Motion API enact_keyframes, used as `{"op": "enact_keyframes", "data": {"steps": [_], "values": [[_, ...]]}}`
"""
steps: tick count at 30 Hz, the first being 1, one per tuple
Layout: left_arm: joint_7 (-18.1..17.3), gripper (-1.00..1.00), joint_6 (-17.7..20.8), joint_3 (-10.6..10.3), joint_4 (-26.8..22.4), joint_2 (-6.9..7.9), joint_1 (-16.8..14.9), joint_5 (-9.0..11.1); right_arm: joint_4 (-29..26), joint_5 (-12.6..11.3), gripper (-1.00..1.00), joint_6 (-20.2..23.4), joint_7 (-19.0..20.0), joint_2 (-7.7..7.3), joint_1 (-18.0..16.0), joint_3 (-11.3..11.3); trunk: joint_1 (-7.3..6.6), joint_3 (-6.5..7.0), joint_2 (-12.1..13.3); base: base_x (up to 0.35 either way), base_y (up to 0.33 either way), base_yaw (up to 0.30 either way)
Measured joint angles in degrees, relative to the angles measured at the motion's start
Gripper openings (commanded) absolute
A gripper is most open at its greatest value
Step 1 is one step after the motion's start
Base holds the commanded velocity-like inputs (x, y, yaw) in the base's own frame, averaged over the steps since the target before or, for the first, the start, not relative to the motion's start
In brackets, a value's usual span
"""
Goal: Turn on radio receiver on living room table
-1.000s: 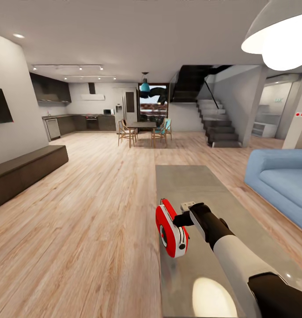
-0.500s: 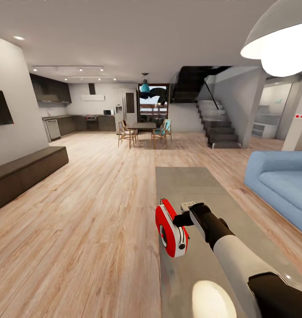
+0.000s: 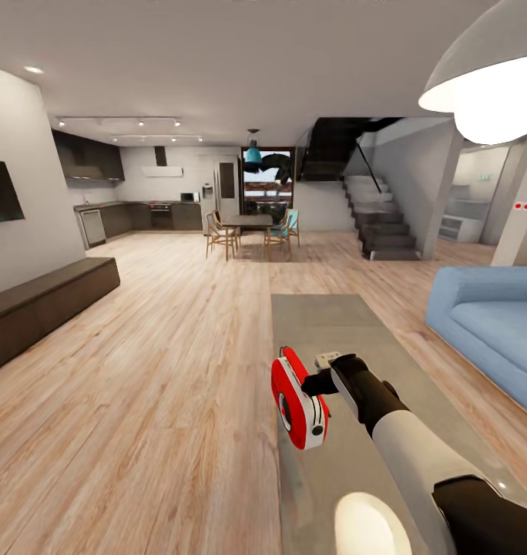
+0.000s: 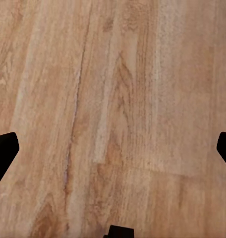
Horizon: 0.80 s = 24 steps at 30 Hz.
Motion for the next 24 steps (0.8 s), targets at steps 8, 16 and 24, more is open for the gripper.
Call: {"op": "enact_keyframes", "data": {"steps": [8, 16, 24], "values": [[0.01, 1.00, -0.03, 0.00, 0.00, 0.06, 0.00, 0.00, 0.00, 0.01, -1.00, 0.00, 0.01, 0.00, -0.01, 0.00, -1.76, 1.44, 3.21, 0.000, 0.000, 0.000], [-0.01, 1.00, -0.01, -0.01, 0.00, 0.09, 0.00, 0.00, 0.00, 0.00, -1.00, 0.00, -0.01, 0.00, -0.01, 0.00, -3.51, 2.87, 6.42, 0.000, 0.000, 0.000], [-0.06, 1.00, 0.00, -0.02, 0.00, 0.09, 0.00, 0.00, 0.00, 0.01, -1.00, -0.02, -0.01, 0.00, -0.01, 0.00, -5.27, 4.31, 9.63, 0.000, 0.000, 0.000]]}}
